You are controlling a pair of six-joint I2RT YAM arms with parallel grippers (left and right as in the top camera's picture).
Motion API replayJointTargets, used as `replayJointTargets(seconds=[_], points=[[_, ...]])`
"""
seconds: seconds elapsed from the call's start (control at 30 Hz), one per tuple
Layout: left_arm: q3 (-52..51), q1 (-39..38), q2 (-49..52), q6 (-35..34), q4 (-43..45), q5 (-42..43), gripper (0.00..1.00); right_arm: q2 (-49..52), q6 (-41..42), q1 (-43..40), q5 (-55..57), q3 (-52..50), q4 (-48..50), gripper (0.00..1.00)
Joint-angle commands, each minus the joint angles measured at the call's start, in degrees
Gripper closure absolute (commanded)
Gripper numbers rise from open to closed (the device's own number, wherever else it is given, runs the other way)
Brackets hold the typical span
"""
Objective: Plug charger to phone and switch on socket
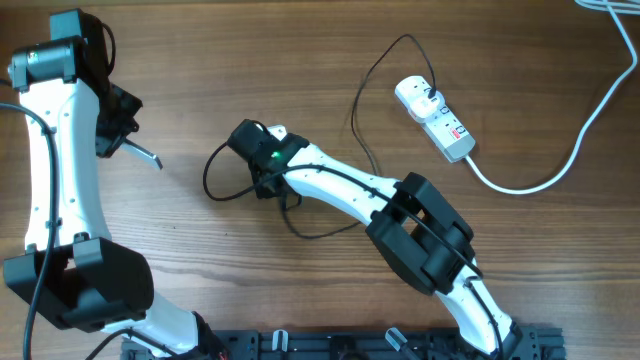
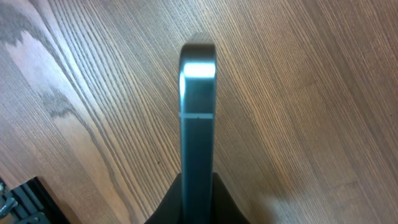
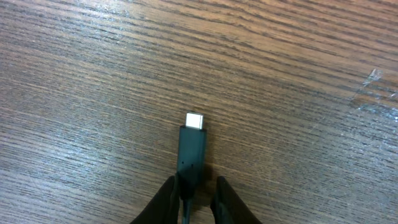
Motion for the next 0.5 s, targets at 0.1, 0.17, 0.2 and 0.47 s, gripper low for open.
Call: replayJointTargets(seconds=[0.1, 0.17, 0.2, 0.47], points=[[0.5, 0.2, -0.2, -1.2, 0.1, -1.1, 0.96, 2.1, 0.2, 0.1, -1.7, -0.3, -0.3, 0.85], [0.5, 0.2, -0.2, -1.2, 0.1, -1.1, 0.96, 2.1, 0.3, 0.1, -1.7, -0.3, -0.4, 0.85], [0.5, 0.2, -0.2, -1.1, 0.1, -1.1, 0.96, 2.1, 0.2, 0.1, -1.7, -0.3, -0.4, 0.87], [0.5, 0.2, -0.2, -0.7, 0.0, -0.2, 0.96, 2.0, -2.5, -0.3, -2.2, 0.4, 1.4, 0.90]])
